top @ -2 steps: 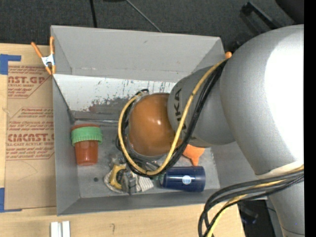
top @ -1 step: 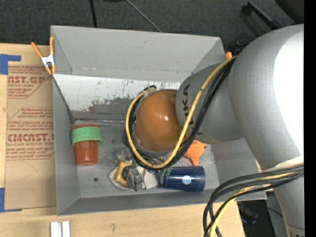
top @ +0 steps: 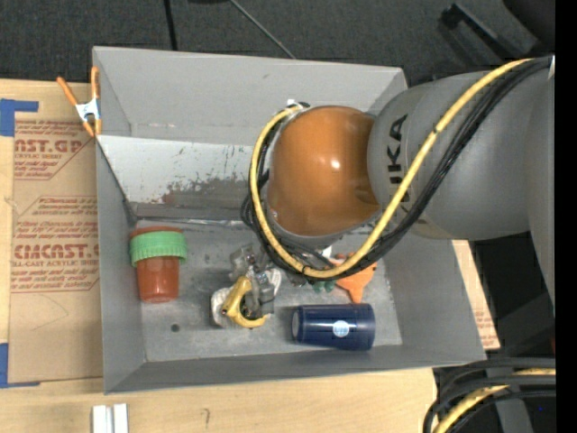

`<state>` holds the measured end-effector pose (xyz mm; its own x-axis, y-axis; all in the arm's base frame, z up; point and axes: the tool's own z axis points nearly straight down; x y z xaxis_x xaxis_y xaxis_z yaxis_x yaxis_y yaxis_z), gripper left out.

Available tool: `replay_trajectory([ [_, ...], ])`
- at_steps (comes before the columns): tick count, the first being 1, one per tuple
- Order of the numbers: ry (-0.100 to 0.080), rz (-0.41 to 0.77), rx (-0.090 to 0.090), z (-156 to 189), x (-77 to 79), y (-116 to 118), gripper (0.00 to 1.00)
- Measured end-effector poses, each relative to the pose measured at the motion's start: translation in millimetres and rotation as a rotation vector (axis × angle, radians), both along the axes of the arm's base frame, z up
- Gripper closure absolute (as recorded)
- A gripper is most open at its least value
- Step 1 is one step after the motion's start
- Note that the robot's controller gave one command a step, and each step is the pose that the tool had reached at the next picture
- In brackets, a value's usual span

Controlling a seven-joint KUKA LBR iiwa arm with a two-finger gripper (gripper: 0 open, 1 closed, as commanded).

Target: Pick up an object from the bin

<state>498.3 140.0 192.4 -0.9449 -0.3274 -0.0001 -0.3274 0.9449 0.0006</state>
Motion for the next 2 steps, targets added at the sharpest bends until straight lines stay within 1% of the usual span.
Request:
replay_trajectory([
  [1,0.0,0.0,0.0,0,-0.1,0,1.0],
  [2,-0.001,-0.024,0.0,109,11.9,8,1.0],
])
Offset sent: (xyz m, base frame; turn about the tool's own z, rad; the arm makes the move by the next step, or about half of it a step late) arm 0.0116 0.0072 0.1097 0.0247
